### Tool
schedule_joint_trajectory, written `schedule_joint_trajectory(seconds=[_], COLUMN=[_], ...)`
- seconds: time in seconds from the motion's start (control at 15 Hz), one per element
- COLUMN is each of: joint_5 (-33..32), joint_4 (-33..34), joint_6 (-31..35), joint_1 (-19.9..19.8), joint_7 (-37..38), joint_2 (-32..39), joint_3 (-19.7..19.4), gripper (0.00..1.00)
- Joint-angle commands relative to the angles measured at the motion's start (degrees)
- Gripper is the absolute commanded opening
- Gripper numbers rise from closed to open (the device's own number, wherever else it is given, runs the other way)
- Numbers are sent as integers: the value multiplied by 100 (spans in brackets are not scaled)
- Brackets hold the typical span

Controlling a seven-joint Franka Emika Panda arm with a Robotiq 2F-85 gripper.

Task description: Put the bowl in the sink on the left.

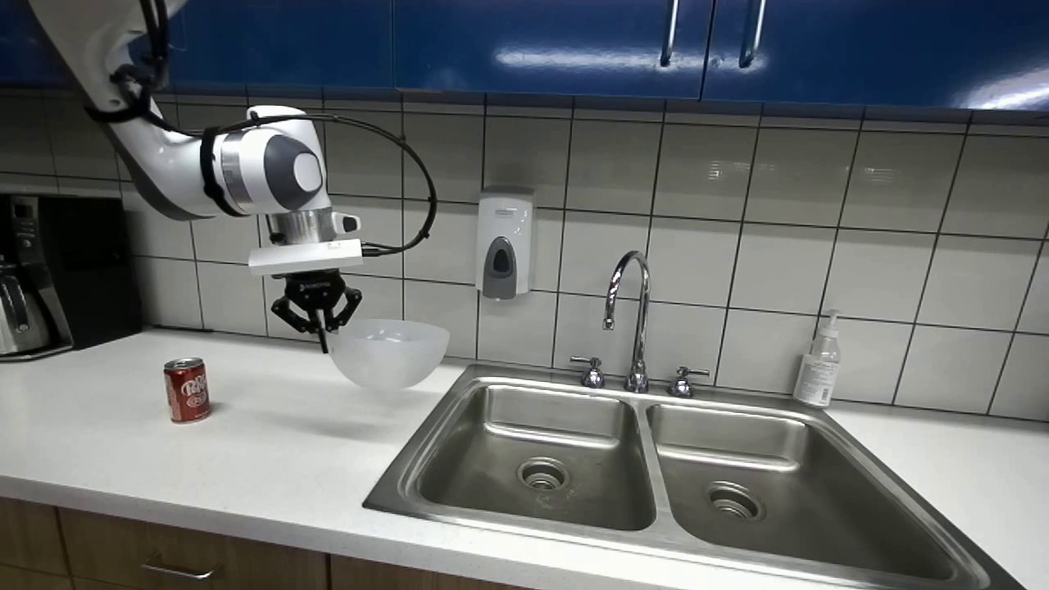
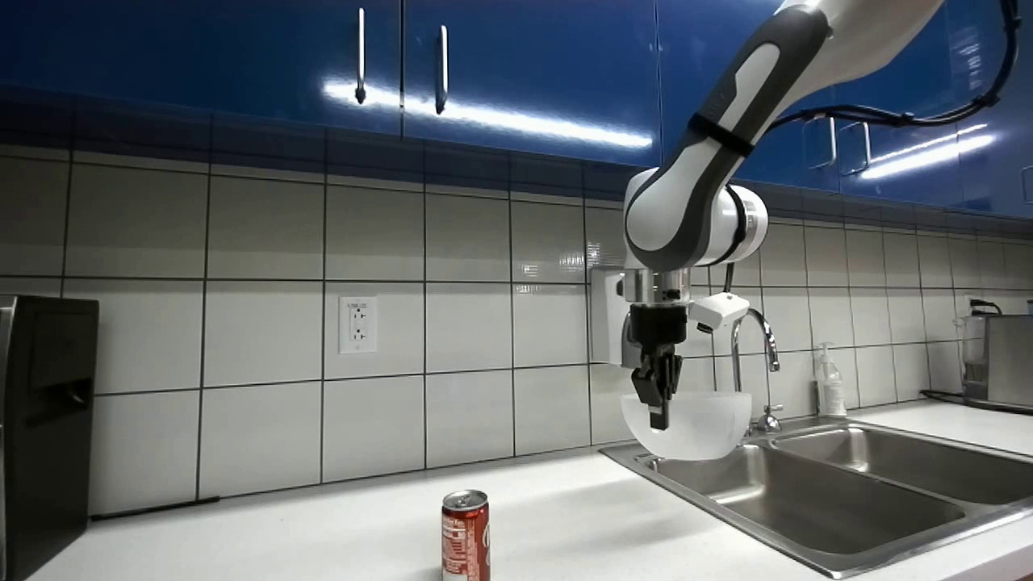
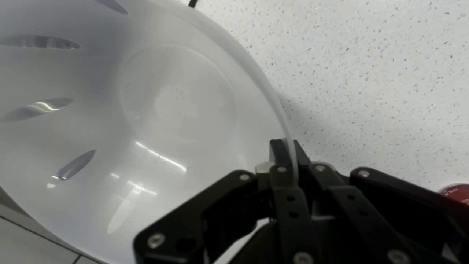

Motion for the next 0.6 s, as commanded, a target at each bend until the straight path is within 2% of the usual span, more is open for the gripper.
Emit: schedule_joint_trajectory(seconds=[0.0,0.53], joint_5=[-217,-74], joint_4=[334,1149], joint_6=[-400,-464], joint_1=[94,-57], joint_7=[837,1514], joint_2=[104,788], joint_3=[-171,-631], gripper=[1,1])
